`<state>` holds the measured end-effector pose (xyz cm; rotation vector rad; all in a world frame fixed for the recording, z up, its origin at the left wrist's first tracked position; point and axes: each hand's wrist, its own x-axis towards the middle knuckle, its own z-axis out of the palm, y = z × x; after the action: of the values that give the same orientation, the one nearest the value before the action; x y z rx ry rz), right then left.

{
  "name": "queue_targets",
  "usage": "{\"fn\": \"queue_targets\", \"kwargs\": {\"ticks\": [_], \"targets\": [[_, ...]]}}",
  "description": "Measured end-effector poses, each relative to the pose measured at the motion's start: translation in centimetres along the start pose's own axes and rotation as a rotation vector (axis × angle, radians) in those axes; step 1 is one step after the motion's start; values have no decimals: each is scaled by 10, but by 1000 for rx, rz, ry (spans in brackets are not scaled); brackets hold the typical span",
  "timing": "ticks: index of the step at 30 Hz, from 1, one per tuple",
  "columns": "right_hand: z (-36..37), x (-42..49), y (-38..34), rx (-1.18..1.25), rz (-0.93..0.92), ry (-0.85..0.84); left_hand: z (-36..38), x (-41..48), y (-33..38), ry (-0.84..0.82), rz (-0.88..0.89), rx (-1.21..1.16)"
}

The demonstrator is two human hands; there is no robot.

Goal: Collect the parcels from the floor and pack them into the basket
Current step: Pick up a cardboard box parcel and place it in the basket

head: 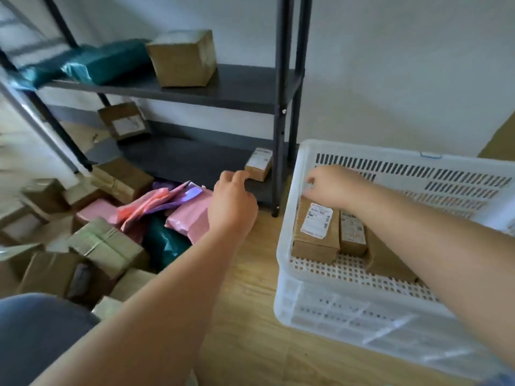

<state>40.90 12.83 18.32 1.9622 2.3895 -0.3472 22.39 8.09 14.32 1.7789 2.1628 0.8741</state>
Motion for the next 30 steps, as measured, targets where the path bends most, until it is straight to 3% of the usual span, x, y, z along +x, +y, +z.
{"fn": "queue_targets", "kwargs": {"ticks": [4, 10, 14, 19, 24, 30], "targets": [[10, -4, -85, 196, -63, 152, -29, -11, -68, -43, -95, 167], [56, 2, -172, 388, -43, 27, -39, -12, -128, -163, -325, 135], [103, 23, -185, 518, 179, -67, -21, -4, -148, -314, -311, 201], [145, 50, -183, 513, 400, -129, 5, 12, -175, -419, -272, 229], [175, 75, -177, 547, 501, -185, 36, 19, -199, -471, -204, 221], [212, 96, -182, 480, 503, -178, 42, 38, -211, -385, -178, 249]]}}
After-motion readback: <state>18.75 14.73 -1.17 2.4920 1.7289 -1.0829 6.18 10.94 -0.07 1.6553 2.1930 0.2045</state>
